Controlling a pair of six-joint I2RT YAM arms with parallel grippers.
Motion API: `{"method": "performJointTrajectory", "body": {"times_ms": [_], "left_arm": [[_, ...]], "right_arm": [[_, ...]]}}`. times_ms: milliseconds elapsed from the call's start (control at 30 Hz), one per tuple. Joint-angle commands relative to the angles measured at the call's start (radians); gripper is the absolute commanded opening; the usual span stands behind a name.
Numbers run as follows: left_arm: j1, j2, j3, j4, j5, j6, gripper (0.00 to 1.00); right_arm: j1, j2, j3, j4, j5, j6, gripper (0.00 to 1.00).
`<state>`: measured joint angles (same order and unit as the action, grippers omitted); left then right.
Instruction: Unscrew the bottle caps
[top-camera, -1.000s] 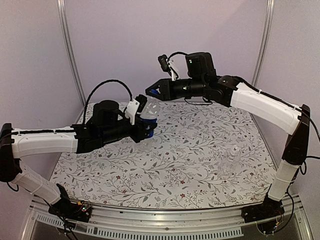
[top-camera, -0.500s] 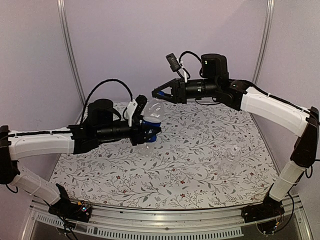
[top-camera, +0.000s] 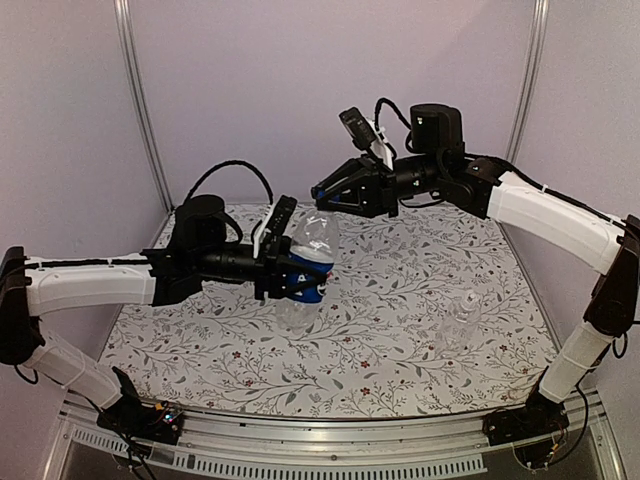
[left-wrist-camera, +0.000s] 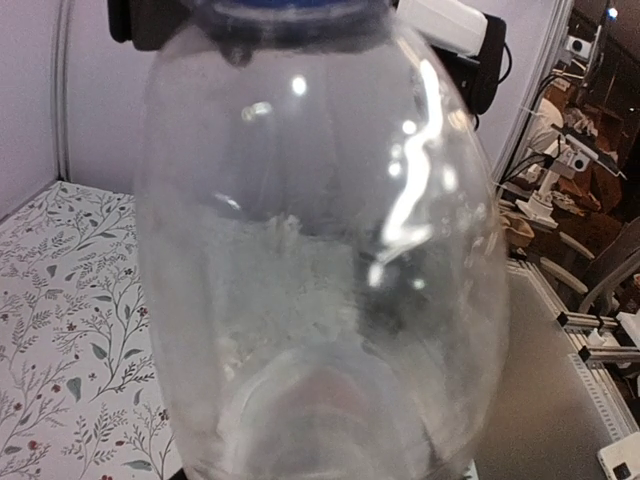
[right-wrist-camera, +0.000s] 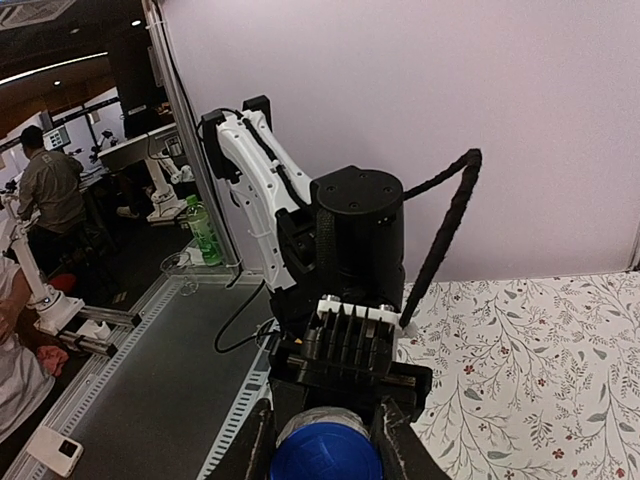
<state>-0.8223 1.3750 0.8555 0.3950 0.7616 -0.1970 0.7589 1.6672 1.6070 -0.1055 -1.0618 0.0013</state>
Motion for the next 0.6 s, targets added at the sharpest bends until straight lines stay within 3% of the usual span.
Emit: {"method": "performJointTrajectory", "body": {"times_ms": [0, 100, 233, 333, 433, 567], "left_arm": [[0.009, -0.005, 0.019, 0.025, -0.003, -0.001, 0.37], [0.008, -0.007, 0.043, -0.054, -0.144, 0.029, 0.36], [0.009, -0.012, 0.048, -0.094, -0.302, 0.051, 0.36], [0.007, -0.014, 0.048, -0.105, -0.364, 0.055, 0.36], [0.006, -0.012, 0.048, -0.112, -0.399, 0.057, 0.36], [0.005, -0.007, 0.051, -0.121, -0.436, 0.058, 0.36]], "right_arm": [[-0.013, 0.001, 0.004, -0.024, 0.037, -0.03, 0.17], [-0.013, -0.007, 0.005, -0.046, 0.114, -0.016, 0.27], [-0.013, -0.034, 0.002, -0.057, 0.2, 0.032, 0.64], [-0.013, -0.056, 0.001, -0.053, 0.281, 0.076, 0.83], [-0.013, -0.081, 0.001, -0.037, 0.386, 0.14, 0.92], [-0.012, -0.089, 0.017, -0.04, 0.537, 0.248, 0.95]]}}
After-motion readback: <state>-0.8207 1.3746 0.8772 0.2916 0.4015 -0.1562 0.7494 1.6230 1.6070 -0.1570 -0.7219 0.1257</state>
